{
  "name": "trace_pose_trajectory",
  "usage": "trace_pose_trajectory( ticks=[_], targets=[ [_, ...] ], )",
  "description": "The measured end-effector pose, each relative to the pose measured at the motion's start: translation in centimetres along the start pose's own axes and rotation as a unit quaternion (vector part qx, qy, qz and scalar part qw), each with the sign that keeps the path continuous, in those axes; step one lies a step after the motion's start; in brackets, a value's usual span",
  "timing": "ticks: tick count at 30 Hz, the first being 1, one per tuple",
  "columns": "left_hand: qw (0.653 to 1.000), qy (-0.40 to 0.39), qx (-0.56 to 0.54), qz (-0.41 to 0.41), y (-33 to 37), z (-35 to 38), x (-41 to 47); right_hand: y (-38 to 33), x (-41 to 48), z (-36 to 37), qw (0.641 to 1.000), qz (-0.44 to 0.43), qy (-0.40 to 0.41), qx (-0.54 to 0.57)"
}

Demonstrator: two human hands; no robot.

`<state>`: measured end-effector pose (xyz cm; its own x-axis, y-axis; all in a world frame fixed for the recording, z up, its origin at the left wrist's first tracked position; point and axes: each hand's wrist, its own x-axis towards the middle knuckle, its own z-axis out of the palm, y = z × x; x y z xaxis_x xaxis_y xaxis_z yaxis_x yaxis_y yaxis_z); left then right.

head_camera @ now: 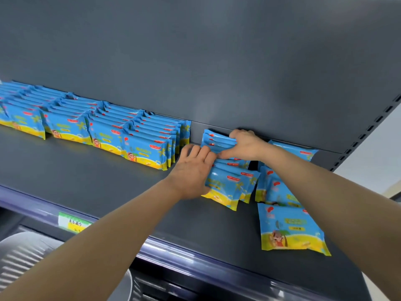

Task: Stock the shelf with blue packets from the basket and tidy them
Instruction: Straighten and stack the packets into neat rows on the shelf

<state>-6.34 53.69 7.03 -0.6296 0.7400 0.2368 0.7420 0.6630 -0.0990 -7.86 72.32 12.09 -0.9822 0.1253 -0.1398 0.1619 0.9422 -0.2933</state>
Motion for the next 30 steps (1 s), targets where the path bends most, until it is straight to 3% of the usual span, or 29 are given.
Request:
trace_pose_trajectory(
  ticks=[4, 8, 14, 16, 19, 21, 24, 27, 30],
  targets=[
    [0.998, 0.004, 0.056, -0.037, -2.3, 0.3, 0.6, -1.5, 1.0, 0.6, 0.996, -0.053, 0.034, 0.071],
    [0.996, -0.007, 0.078, -0.053, -3.8, 0.3, 1.3, -2.3, 1.2, 0.4, 0.995, -0.042, 0.067, 0.064],
    [0.997, -0.013, 0.072, -0.040, -4.5, 0.5, 1.4, -1.3, 0.4, -0.7, 0.990, 0.095, 0.072, 0.079],
    [0.997, -0.014, 0.075, -0.032, -4.6, 0.6, 1.2, -1.6, 0.0, -0.6, 0.956, 0.158, 0.028, 0.245],
    [0.997, -0.009, 0.069, -0.029, -4.8, 0.6, 1.0, -3.2, -0.2, -0.1, 0.814, 0.221, -0.013, 0.537],
    [0.998, -0.011, 0.061, -0.027, -5.0, 0.6, 1.0, -3.8, 0.3, 0.4, 0.768, 0.227, -0.006, 0.599],
    [0.998, -0.012, 0.048, -0.025, -5.0, 0.5, 1.1, -4.0, 0.7, 0.7, 0.758, 0.243, 0.013, 0.605],
    [0.999, -0.012, 0.046, -0.024, -5.0, 0.6, 1.1, -3.4, 0.7, 0.6, 0.784, 0.251, 0.061, 0.564],
    [0.998, -0.022, 0.047, -0.022, -5.2, 0.8, 0.7, -3.5, 0.8, 0.8, 0.759, 0.237, 0.062, 0.603]
  ],
)
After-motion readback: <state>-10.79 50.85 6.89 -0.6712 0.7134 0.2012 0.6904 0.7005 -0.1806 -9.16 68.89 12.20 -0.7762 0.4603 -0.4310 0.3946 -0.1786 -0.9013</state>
